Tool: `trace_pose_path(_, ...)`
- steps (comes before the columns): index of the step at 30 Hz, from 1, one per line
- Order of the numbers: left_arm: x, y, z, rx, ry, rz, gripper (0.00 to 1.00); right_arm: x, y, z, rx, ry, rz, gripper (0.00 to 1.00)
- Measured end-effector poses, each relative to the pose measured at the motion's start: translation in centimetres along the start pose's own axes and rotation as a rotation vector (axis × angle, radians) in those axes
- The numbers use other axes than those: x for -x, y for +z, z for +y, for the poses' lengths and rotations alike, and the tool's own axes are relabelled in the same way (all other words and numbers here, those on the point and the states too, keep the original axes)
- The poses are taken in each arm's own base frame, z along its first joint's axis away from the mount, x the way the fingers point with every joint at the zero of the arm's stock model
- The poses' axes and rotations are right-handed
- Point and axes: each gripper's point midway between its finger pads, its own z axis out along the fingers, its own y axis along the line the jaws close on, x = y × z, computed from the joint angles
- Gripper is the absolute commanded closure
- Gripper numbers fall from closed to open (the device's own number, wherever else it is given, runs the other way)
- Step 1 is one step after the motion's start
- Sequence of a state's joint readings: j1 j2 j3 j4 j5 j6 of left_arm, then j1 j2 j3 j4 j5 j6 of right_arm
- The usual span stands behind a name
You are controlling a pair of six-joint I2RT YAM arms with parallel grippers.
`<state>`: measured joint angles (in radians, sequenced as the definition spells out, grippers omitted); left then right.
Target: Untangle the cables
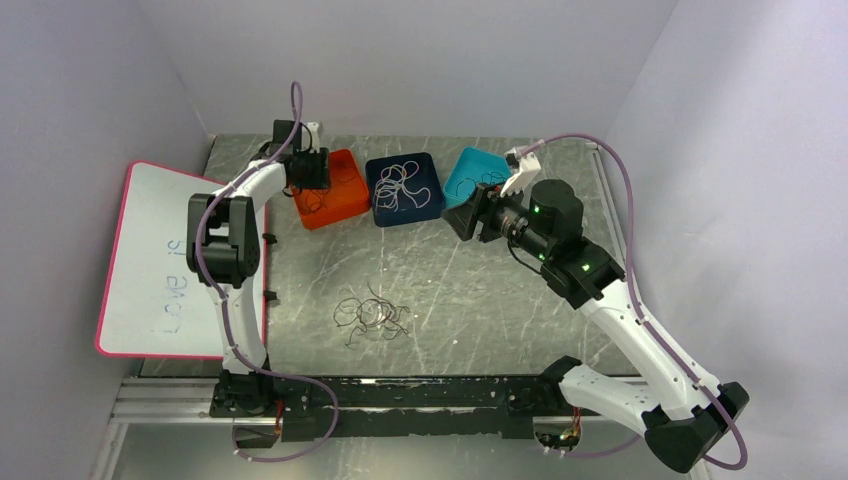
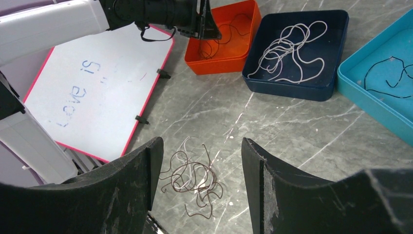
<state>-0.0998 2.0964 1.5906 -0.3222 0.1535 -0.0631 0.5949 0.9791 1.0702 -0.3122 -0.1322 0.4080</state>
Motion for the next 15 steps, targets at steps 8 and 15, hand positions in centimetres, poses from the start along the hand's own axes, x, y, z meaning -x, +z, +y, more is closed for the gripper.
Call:
trace_pose_path(8, 2.6, -2.7, -0.5, -0.001, 0.01, -0.07, 0.31, -0.3, 0.2, 0.0, 0.006, 0.002, 0.012, 0.37)
trace_pose_path(15, 6.4, -7.1, -1.5, -0.009, 0.024, -0.19, 0.33, -0.6, 0.6, -0.1, 0.0, 0.007, 0.025, 0.37)
